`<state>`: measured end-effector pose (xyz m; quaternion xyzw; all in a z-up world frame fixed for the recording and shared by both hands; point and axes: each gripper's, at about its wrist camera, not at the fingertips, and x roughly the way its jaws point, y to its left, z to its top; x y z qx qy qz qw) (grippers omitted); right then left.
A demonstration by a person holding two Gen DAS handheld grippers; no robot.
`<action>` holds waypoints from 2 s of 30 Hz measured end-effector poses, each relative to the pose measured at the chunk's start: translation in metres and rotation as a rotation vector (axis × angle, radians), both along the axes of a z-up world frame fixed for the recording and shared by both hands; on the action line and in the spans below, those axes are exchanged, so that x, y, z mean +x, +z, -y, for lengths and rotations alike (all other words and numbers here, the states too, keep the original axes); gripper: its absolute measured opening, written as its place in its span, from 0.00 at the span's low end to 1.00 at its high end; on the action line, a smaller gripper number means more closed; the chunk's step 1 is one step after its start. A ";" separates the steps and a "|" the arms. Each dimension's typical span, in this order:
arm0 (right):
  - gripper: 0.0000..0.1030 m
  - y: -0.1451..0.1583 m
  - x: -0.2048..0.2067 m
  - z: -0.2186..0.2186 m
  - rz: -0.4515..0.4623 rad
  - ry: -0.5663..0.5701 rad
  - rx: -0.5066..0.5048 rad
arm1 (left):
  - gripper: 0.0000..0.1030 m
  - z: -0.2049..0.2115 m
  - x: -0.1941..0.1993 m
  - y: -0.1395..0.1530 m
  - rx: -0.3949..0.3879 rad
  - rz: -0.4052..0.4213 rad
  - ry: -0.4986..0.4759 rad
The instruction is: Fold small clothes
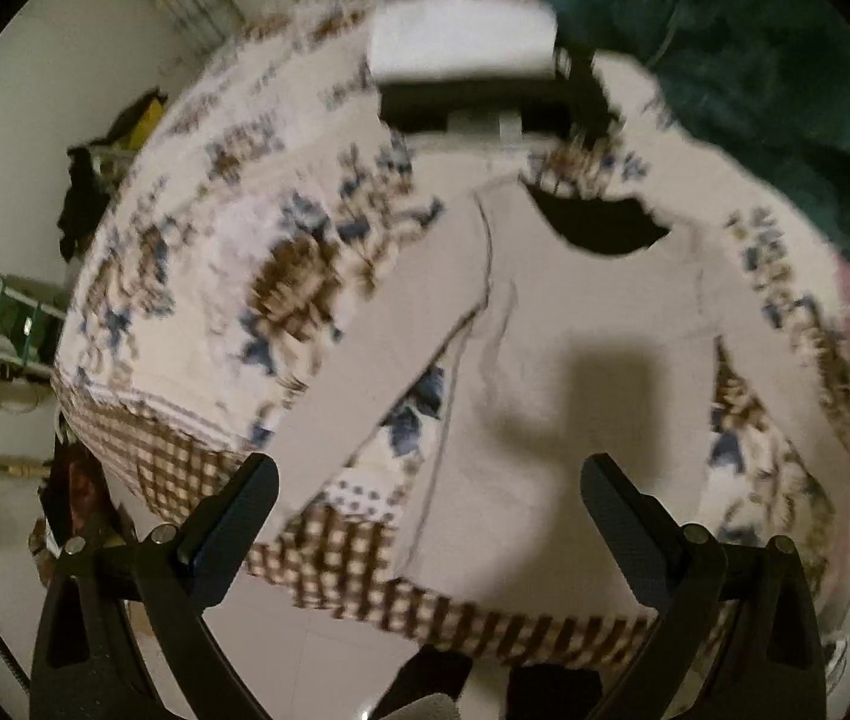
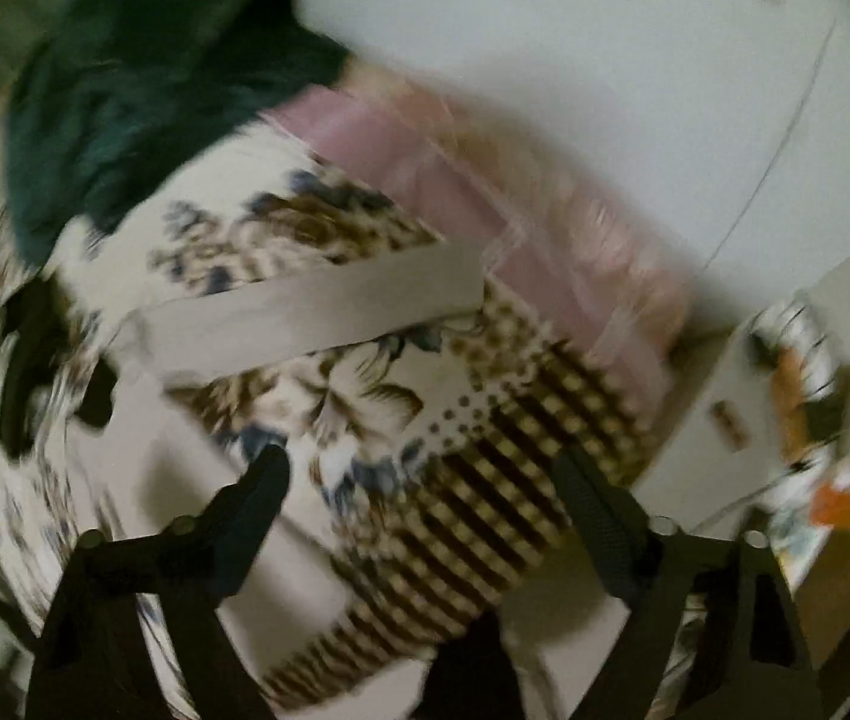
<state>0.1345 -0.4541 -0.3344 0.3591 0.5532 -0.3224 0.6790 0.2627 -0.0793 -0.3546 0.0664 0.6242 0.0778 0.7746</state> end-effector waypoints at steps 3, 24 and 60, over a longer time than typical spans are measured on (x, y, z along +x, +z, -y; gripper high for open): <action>0.77 -0.082 0.015 0.038 -0.002 -0.119 0.098 | 1.00 0.013 0.023 -0.068 0.019 -0.082 0.041; 0.05 -0.188 0.088 0.027 0.067 -0.071 -0.171 | 1.00 -0.031 0.031 -0.185 -0.039 -0.114 0.173; 0.50 -0.253 0.087 -0.475 -0.238 1.188 0.072 | 1.00 -0.350 -0.134 -0.235 -0.557 -0.113 0.880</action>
